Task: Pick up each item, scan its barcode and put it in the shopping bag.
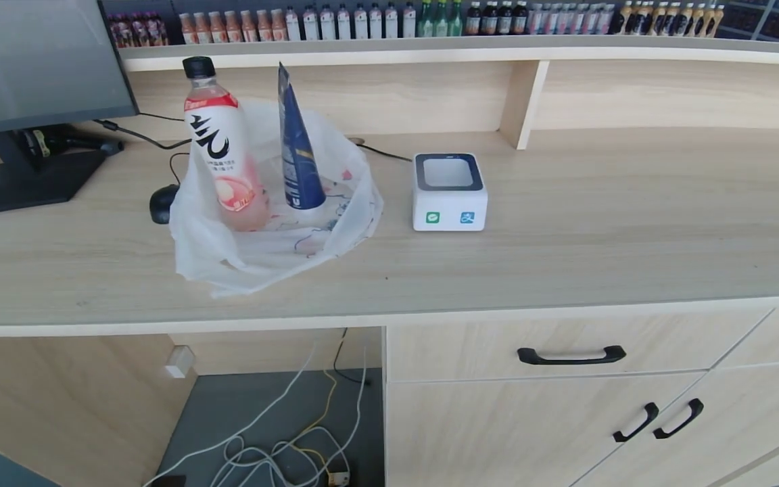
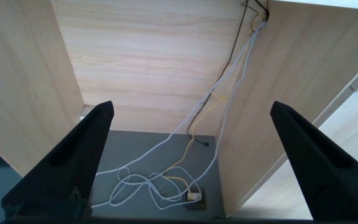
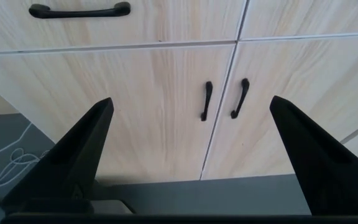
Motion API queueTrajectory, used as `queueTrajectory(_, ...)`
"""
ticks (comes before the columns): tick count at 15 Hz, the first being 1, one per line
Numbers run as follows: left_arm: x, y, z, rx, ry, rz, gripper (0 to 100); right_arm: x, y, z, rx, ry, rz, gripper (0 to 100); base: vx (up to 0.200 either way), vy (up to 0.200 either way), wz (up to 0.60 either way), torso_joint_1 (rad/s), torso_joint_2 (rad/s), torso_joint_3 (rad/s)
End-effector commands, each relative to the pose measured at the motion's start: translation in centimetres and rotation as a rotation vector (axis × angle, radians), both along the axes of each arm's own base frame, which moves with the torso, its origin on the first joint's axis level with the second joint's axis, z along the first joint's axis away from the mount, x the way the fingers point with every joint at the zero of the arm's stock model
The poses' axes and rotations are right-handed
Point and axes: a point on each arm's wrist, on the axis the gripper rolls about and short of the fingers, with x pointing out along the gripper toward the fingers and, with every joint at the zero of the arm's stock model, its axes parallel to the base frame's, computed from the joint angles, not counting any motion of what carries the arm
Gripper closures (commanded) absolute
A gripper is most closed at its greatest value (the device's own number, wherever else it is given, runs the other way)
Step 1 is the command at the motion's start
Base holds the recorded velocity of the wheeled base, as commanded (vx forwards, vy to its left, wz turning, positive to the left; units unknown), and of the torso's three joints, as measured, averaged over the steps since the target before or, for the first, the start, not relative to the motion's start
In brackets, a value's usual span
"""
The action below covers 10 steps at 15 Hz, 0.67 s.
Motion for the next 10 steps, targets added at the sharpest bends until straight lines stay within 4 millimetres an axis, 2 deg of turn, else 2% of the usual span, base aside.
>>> queueTrajectory(1,0.01,0.0,0.0,0.0,0.002,0.0,0,0.03,0.0,0.01,0.0,0.004,-0.001,0,0.0,-0.2,0.0,0.002,0.01,0.002)
queueTrajectory(3,0.01,0.0,0.0,0.001,0.002,0.0,0,0.03,0.0,0.01,-0.001,0.004,-0.001,0,0.0,-0.2,0.0,0.0,0.0,-0.002)
queueTrajectory(10,0.01,0.0,0.0,0.004,0.002,0.0,0,0.03,0.0,0.01,0.0,0.004,-0.001,0,0.0,0.0,0.0,0.0,0.0,0.0)
